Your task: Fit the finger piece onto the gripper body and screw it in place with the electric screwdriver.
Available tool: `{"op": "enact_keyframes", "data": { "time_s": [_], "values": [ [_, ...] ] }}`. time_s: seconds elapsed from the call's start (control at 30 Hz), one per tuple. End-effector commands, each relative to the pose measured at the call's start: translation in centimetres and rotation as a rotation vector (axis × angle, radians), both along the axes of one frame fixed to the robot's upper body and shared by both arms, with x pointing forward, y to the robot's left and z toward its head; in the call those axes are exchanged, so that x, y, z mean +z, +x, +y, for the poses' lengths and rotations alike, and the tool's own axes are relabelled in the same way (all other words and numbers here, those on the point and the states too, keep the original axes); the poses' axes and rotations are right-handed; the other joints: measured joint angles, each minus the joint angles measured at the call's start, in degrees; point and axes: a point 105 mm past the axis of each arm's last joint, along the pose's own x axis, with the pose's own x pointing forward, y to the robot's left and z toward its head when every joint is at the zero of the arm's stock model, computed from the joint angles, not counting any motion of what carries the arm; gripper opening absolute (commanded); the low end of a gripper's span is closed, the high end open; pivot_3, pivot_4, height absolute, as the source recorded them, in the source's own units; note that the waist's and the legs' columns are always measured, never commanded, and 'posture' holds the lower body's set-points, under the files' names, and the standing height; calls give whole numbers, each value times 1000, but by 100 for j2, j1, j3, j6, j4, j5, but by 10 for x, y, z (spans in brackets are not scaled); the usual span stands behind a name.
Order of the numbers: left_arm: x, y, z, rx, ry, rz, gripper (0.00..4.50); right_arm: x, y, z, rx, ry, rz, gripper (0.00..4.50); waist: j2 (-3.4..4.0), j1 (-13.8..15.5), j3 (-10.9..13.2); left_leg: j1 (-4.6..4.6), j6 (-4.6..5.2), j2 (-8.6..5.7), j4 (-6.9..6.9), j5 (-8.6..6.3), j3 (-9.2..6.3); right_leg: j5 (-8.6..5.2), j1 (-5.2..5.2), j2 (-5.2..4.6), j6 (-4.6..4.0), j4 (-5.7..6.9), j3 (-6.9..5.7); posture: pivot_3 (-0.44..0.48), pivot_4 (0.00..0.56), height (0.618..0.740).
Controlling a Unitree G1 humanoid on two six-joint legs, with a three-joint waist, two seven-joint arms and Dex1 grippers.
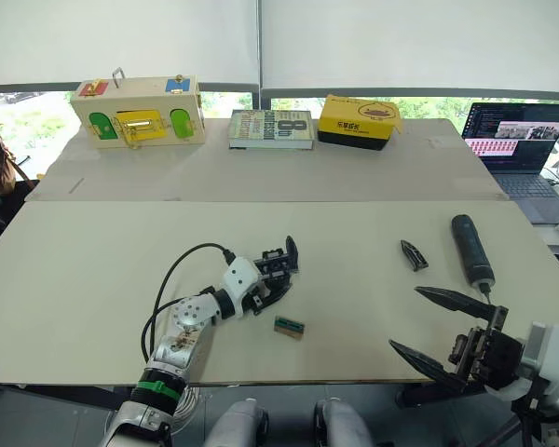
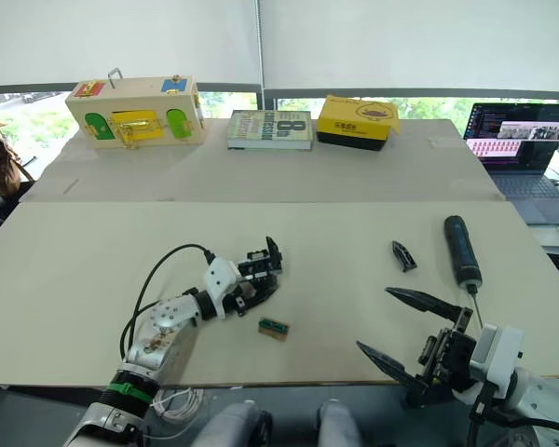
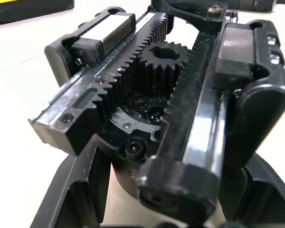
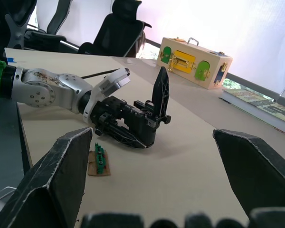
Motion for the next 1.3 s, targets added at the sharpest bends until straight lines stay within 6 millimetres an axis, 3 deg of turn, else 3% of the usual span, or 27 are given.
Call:
{"op": "enact_keyframes", "data": {
  "time_s": [0.03, 0.33, 0.4, 0.5, 0.67, 0.8, 1.07, 1.3],
  "values": [
    [-12, -1, 2, 5, 55, 51, 2380, 11, -3, 1, 8, -12, -68, 4500, 10, 2, -6, 1, 0, 0, 0, 0, 0, -1, 0, 0, 2, 0, 0, 0, 150, 740],
    [-20, -1, 3, 13, 71, 126, 2380, 12, -2, 2, 7, -8, -69, 4500, 35, 8, -21, 6, 2, 0, 0, 1, 0, -2, 6, -1, 4, 0, 0, 0, 150, 740],
    [-21, -1, 4, 17, 73, 132, 3424, 12, -2, 2, 8, -7, -69, 4500, 44, 6, -26, 6, 2, 0, 0, 1, 0, -3, 6, -1, 4, 0, 0, 0, 150, 740],
    [-20, -1, 9, 26, 52, 140, 4444, 12, -2, 4, 7, -7, -69, 4500, 46, 4, -27, 6, 2, 0, 0, 1, -1, -3, 6, -1, 5, 1, 1, 0, 150, 740],
    [-10, -6, 23, 13, 38, 131, 4444, 14, -1, 4, 2, -9, -70, 4500, 45, -67, -27, 2, 2, 2, -5, 1, -1, -5, -1, 1, 5, 0, 2, 0, 150, 740],
    [-7, -17, 52, -15, 57, 131, 4444, 13, 0, 4, 5, -11, -67, 4500, 45, -146, -27, 3, 2, 4, -11, 0, -2, -9, -4, 1, 4, 0, 3, 0, 150, 740],
    [-1, -20, 80, -85, 43, 209, 4444, 12, 1, 4, 9, -6, -71, 4500, 45, -125, -24, -2, 1, 5, -10, -1, -3, -12, -5, -4, 4, -1, 3, 0, 150, 740],
    [10, 1, 68, -266, 62, 182, 4444, 12, 3, 4, 7, -9, -76, 4500, 35, -63, -19, -8, 7, 2, -6, 2, -3, -12, -9, -2, 7, 0, -5, 0, 150, 740]
  ]
}}
